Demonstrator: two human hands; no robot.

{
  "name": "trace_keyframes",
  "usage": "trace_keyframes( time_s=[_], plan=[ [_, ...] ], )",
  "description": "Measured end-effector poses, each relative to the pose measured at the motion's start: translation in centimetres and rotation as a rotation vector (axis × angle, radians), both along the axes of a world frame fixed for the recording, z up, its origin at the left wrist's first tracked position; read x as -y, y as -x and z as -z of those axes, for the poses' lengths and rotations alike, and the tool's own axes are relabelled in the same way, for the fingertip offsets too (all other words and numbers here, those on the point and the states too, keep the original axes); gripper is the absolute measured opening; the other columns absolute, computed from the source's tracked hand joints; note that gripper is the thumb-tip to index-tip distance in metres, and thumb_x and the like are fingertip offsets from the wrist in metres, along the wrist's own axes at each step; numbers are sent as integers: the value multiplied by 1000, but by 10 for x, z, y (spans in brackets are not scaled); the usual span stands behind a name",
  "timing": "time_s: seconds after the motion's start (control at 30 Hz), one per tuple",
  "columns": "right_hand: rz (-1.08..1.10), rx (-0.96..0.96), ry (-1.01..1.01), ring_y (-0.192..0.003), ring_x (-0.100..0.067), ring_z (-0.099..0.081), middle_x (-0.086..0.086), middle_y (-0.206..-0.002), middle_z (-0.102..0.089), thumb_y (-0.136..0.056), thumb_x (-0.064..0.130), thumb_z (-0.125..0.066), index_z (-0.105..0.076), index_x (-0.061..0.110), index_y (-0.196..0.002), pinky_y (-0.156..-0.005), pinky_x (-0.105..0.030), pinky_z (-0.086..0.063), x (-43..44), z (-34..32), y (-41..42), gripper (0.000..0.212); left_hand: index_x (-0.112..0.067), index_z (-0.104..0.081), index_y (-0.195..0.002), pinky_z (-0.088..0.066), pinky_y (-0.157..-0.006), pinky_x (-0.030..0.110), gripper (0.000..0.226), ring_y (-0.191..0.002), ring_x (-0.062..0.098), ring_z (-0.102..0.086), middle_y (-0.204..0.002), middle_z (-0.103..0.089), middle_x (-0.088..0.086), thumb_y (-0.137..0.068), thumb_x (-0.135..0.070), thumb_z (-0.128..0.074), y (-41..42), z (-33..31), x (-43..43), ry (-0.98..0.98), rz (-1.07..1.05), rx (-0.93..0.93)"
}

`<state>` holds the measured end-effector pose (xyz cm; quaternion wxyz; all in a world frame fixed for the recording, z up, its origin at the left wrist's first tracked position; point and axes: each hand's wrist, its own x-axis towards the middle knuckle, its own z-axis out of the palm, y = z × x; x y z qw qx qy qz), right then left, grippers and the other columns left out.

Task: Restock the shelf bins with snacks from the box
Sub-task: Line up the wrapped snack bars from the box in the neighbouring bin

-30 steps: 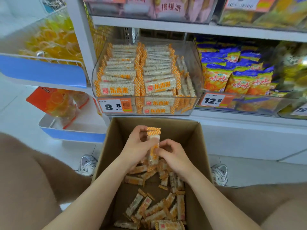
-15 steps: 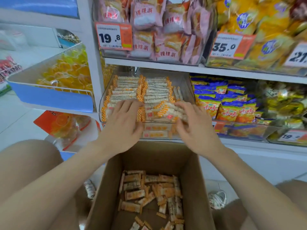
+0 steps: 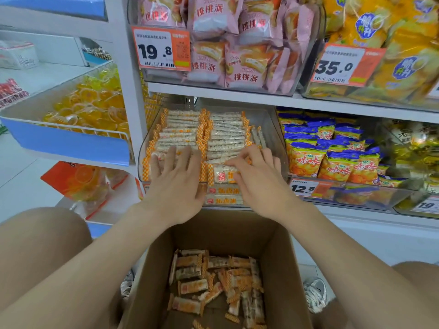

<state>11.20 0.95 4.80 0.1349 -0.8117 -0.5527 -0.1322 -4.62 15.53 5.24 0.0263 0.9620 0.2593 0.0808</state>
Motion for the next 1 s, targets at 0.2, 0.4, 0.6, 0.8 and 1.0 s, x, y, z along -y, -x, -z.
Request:
trace_keyframes(
  time_s=[0.2,0.4,0.6,0.8,1.0],
  plan=[
    [59,49,122,-126,-24,-49,5,-135,-57,-100,20,-62,-54,31,-144,-102,-46,-39,2,-13,-6,46,-42,-44,-154,-26,-121,61,46,-151,31,-38,-169,-32,-6,-109,-32,-49,-17,-4,-3,36,150,164],
    [74,-211,60,-127,-22,-57,7,-133,-67,-102,22,-61,-65,30,-134,-108,-50,-43,3,-25,-14,33,-41,-71,-130,-33,-115,52,33,-135,28,-57,-153,-56,-8,-99,-32,-69,-27,-10,-4,11,80,243],
    [211,-392,-187,-95,-22,-65,-1,-103,-67,-105,19,-59,-56,11,-133,-75,-34,-50,12,-34,-20,29,-34,-73,-127,-32,-113,51,32,-127,21,-62,-139,-66,-11,-95,-30,-75,-26,-16,-3,-46,76,253],
    [262,-419,-112,-61,-7,-53,2,-80,-58,-108,19,-51,-45,12,-133,-48,-24,-32,14,-26,-15,27,-36,-75,-125,-40,-104,50,30,-126,17,-61,-136,-65,-12,-95,-37,-72,-22,-17,-3,-40,166,262],
    [168,-471,-96,-75,-18,-64,4,-83,-61,-107,22,-55,-48,17,-137,-65,-32,-46,10,-26,-10,31,-35,-77,-108,-38,-101,48,23,-118,25,-63,-122,-69,-9,-86,-34,-84,-28,-16,-14,-83,39,184]
  ],
)
